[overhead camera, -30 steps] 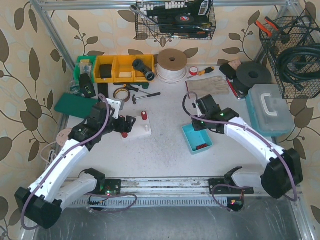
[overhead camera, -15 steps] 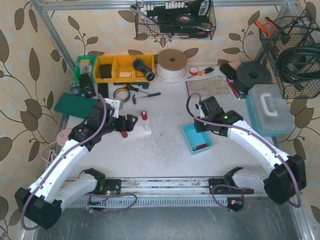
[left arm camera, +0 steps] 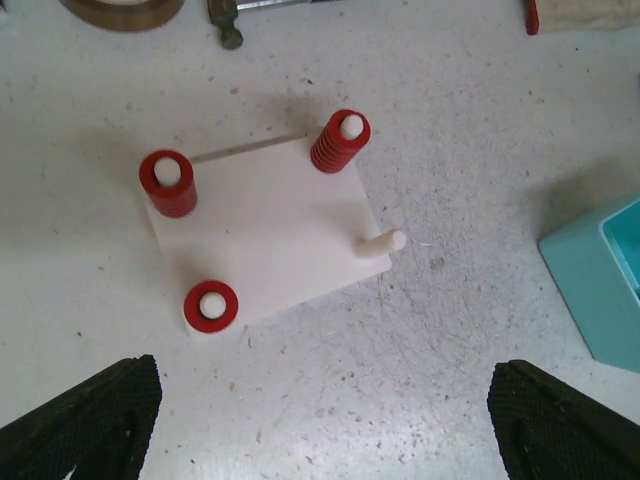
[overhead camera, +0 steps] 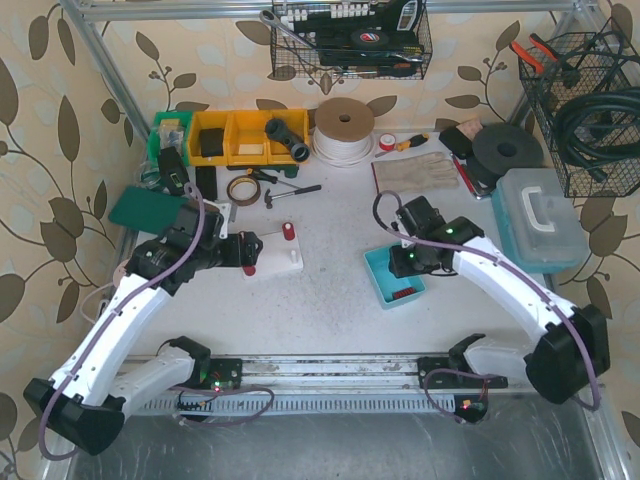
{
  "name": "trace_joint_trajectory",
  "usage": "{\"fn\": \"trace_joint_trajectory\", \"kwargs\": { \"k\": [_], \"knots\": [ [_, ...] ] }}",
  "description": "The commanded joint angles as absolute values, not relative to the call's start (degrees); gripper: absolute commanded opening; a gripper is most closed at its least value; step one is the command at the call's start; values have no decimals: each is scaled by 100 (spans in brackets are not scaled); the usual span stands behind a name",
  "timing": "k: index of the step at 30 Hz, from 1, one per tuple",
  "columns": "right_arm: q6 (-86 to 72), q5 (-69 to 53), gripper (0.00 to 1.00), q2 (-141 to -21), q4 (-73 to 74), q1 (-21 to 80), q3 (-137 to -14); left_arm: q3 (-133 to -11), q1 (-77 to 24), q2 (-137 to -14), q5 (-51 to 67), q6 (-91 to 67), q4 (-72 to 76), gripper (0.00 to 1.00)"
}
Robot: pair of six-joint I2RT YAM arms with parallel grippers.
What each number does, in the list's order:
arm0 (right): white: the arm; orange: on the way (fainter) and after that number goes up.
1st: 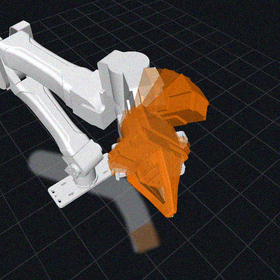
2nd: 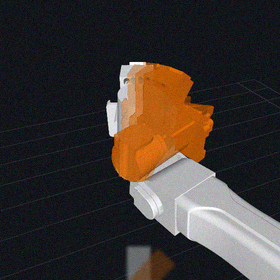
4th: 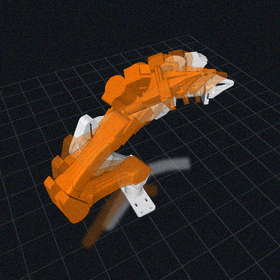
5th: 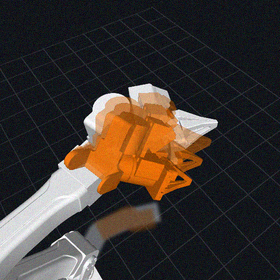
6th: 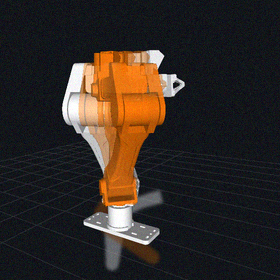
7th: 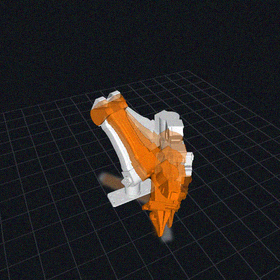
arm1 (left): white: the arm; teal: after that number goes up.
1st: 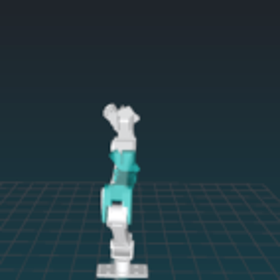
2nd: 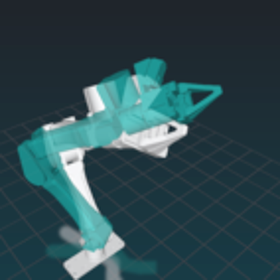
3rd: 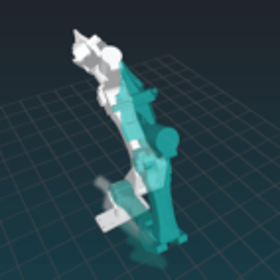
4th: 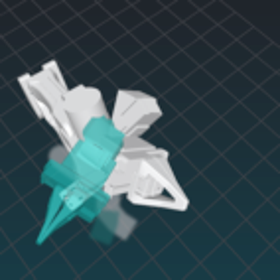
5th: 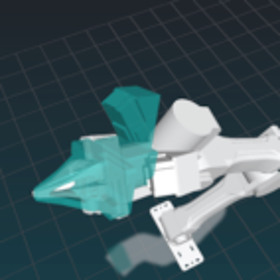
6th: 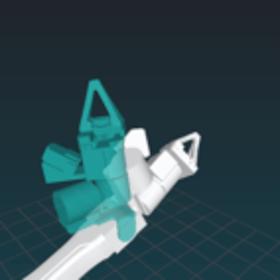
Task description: Install the large spring
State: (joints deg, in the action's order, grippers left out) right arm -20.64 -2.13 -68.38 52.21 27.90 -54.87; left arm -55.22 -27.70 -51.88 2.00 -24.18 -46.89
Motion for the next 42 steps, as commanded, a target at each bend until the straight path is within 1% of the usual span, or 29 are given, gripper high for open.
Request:
{"fn": "trace_joint_trajectory", "kwargs": {
  "k": [1,6,10,14,17,21,25,27,29,31,33,36,38,42],
  "knots": [
    [-1823,-155,43,-7351,5136,2816,-5499,-6182,-2740,-5564,-62,-1834,-4916,91],
    [-1898,167,43,-7764,5005,2826,-5458,-6577,-2742,-6149,-7,-1704,-5122,92],
    [-2089,536,42,-7757,5073,2822,-5641,-6849,-2736,-6486,62,-1714,-5089,97],
    [-2139,426,42,-7744,5280,2818,-5705,-6890,-2742,-6838,-12,-1846,-5026,98],
    [-1873,70,40,-7786,5503,2817,-5630,-7006,-2741,-7086,139,-1936,-5002,98],
    [-1600,-7,40,-7803,6027,2813,-5935,-7131,-2740,-7288,323,-1983,-4934,98],
    [-2242,-45,41,-8140,6603,2795,-6408,-7068,-2742,-7321,454,-1910,-4732,98],
    [-2590,-128,41,-8294,6695,2799,-6399,-7096,-2742,-7327,573,-1696,-4721,98],
    [-2603,-29,42,-8353,6639,2797,-6293,-7108,-2742,-7256,590,-1528,-4748,98],
    [-2146,252,43,-8322,6361,2797,-6202,-6961,-2741,-7055,588,-1457,-4598,98],
    [-1229,450,44,-8241,5879,2792,-6232,-6814,-2742,-6900,597,-1392,-4541,98],
    [550,135,46,-8222,5319,2793,-6324,-6818,-2757,-6747,552,-1209,-4675,98],
    [1604,-274,47,-8347,5385,2788,-6424,-6810,-2759,-6631,524,-1135,-4712,98],
    [3193,-659,50,-8858,6215,2593,-6819,-6929,-2753,-6493,530,-1046,-4934,98]
  ]
}}
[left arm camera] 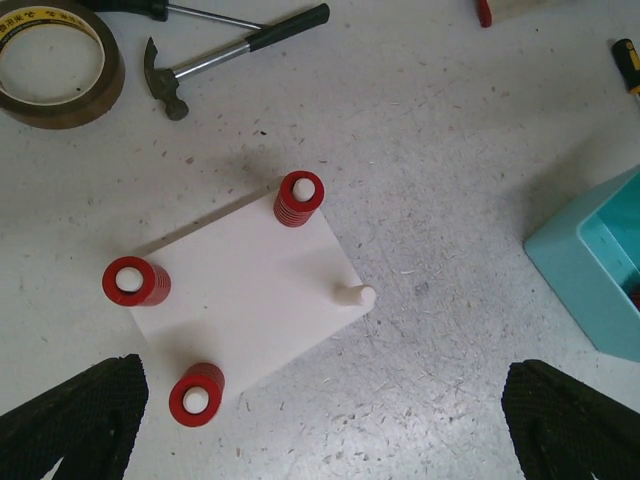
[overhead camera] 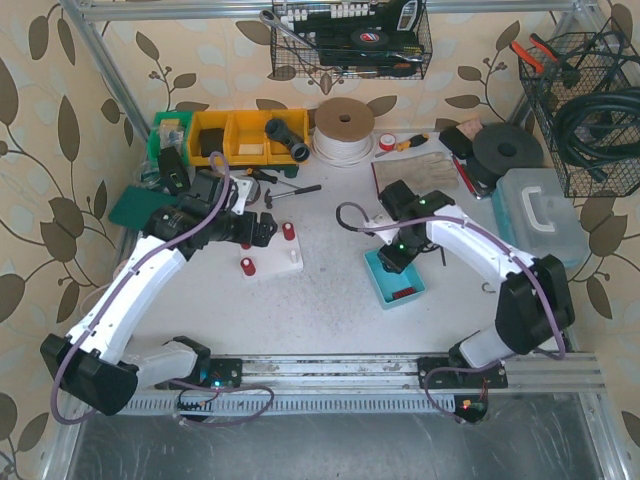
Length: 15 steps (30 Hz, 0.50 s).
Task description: Install the large spring
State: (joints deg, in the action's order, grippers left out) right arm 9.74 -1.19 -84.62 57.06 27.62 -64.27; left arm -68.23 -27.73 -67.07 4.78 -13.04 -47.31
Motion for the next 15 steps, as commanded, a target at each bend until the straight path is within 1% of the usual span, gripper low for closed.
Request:
{"fn": "trace_joint_trajectory", "kwargs": {
  "k": [1,4,8,10,15],
  "knots": [
    [3583,-818,50,-8920,6449,2506,-6900,-6960,-2753,-6471,546,-1053,-4984,99],
    [4809,-1232,52,-8922,6995,2295,-7035,-7077,-2751,-6460,655,-1057,-5158,98],
    [5625,-961,52,-8828,7018,2271,-6666,-7187,-2751,-6398,681,-1057,-5436,98],
    [5776,-769,53,-8780,6764,2270,-6480,-7200,-2750,-6342,685,-1036,-5494,98],
    [5838,-754,57,-8908,6261,2277,-6311,-7178,-2749,-6247,664,-1026,-5572,98]
  ]
}}
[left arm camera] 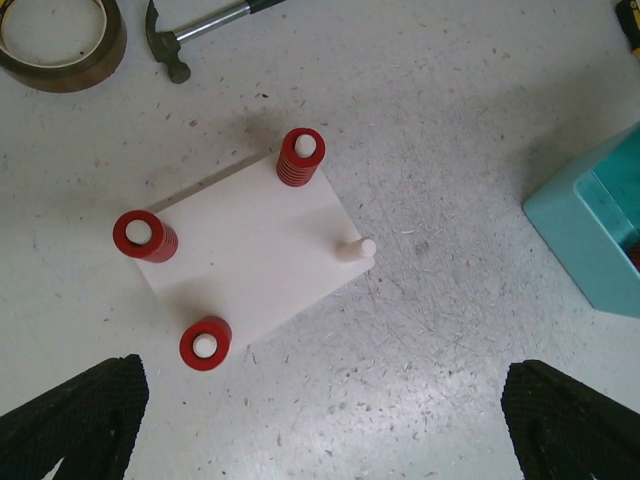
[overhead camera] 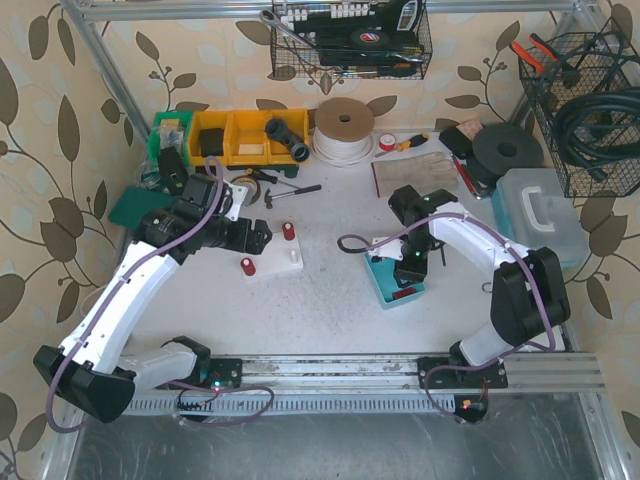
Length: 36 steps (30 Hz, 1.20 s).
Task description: Install the large spring
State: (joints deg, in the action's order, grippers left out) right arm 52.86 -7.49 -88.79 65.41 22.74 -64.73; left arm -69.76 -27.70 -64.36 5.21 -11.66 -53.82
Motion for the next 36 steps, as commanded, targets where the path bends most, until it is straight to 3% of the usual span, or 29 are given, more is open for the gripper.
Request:
{"fn": "trace_joint_trajectory", "kwargs": {
  "k": [1,19,31,36],
  "knots": [
    [5889,-755,58,-8952,6232,2281,-6253,-7160,-2745,-6234,667,-1035,-5572,98],
    [6148,-933,62,-9458,5647,2462,-5837,-7031,-2751,-6025,524,-874,-5690,98],
    [5904,188,57,-9330,4107,2530,-5682,-7015,-2750,-6127,457,-845,-5600,98],
    [5768,-17,56,-9220,4628,2465,-6038,-6970,-2750,-6161,457,-864,-5531,98]
  ]
}}
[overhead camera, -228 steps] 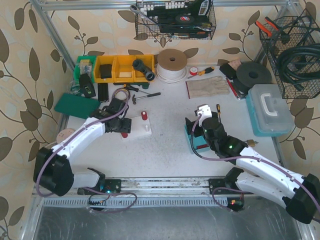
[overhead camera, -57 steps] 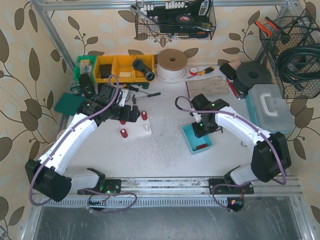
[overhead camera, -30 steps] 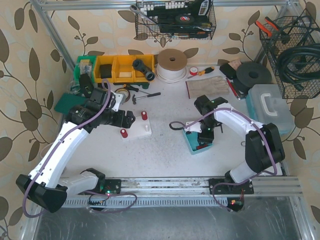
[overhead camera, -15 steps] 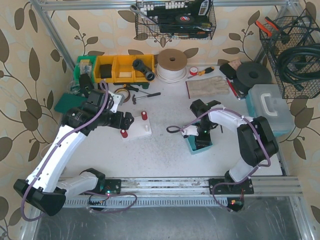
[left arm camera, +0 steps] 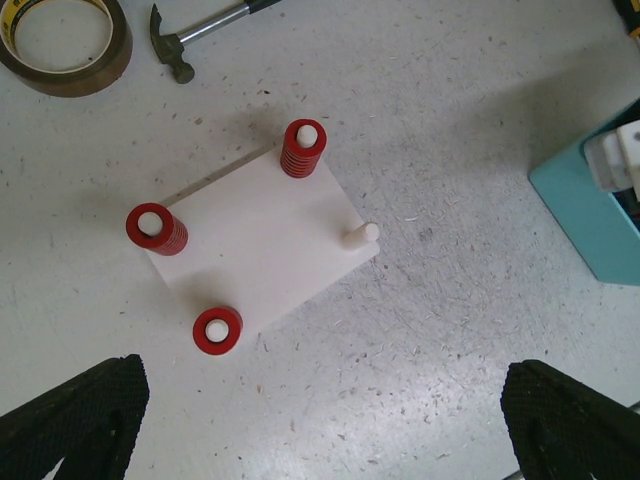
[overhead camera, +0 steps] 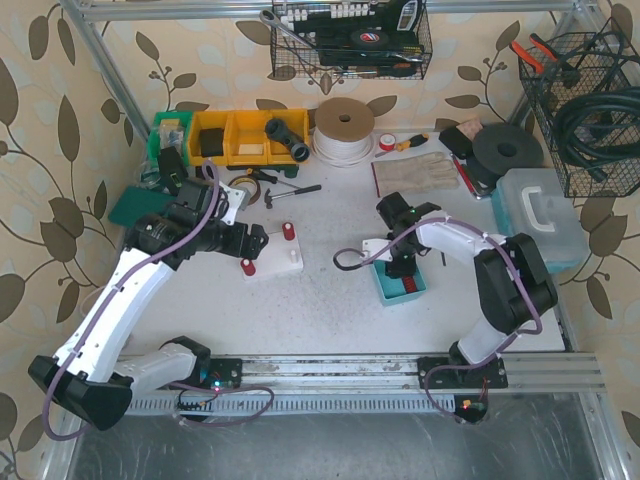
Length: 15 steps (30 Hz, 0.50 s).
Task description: Install the large spring
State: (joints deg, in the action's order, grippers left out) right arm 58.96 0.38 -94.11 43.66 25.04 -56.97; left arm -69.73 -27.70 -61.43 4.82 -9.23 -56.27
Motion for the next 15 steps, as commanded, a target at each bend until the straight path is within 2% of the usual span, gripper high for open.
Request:
{"fn": "trace_joint_trajectory", "kwargs": {
  "k": [1,8,11,15],
  "knots": [
    [5652,-66,57,-9215,4806,2476,-6063,-6949,-2751,-6155,460,-862,-5523,98],
    [4016,-269,59,-9098,5637,2537,-6347,-6935,-2744,-6135,457,-811,-5520,98],
    [2593,114,59,-9334,6141,2557,-6897,-6958,-2750,-6144,476,-809,-5519,98],
    [670,-30,56,-9625,6541,2697,-7573,-6949,-2750,-6135,515,-837,-5498,98]
  ]
}}
